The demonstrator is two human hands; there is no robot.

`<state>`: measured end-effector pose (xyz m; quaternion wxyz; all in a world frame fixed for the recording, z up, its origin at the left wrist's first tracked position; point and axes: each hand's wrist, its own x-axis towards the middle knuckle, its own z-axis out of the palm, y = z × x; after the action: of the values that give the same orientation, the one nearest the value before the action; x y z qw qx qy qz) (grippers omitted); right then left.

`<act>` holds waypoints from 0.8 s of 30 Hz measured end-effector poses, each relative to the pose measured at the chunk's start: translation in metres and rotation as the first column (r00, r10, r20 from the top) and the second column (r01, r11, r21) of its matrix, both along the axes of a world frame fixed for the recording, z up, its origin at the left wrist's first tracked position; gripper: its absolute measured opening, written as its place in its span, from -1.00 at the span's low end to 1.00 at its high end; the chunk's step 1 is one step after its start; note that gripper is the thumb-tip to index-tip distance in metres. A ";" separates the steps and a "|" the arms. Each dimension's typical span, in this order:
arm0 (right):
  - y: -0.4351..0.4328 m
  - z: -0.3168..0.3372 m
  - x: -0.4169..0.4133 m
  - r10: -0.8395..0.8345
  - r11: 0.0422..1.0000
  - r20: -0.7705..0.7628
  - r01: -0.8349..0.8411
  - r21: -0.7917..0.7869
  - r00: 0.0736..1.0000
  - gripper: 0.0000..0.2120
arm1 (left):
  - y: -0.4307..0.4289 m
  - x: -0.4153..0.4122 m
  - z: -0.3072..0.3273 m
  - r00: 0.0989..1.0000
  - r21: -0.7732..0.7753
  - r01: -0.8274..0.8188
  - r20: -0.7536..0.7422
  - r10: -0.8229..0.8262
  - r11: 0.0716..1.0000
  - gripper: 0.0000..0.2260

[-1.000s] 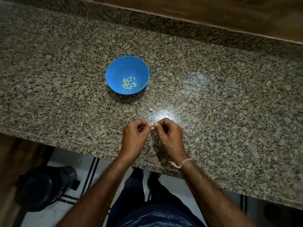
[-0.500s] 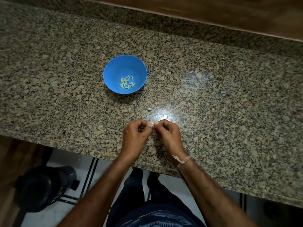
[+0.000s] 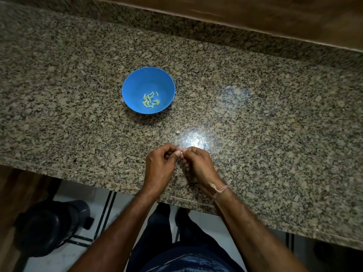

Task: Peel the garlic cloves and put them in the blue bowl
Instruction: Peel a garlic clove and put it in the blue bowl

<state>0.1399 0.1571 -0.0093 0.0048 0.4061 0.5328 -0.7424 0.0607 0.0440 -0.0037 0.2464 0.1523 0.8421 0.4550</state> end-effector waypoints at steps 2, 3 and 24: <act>-0.001 0.000 0.000 0.077 0.975 -0.021 -0.071 0.210 0.997 -0.75 | -0.001 -0.002 0.000 1.000 -0.039 -0.011 0.017 0.011 0.999 -0.96; -0.002 0.001 0.000 0.122 0.937 -0.019 -0.109 0.332 0.992 -0.75 | -0.002 -0.003 -0.001 0.999 -0.051 -0.015 0.034 0.016 0.999 -0.95; -0.004 0.003 -0.002 0.091 0.996 0.004 -0.091 -0.011 0.996 -0.77 | -0.006 -0.008 0.002 0.983 -0.068 0.146 -0.106 -0.152 0.987 -0.86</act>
<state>0.1383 0.1535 -0.0062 0.0423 0.3832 0.5467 -0.7434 0.0526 0.0380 -0.0015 0.2373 0.2324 0.8539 0.4007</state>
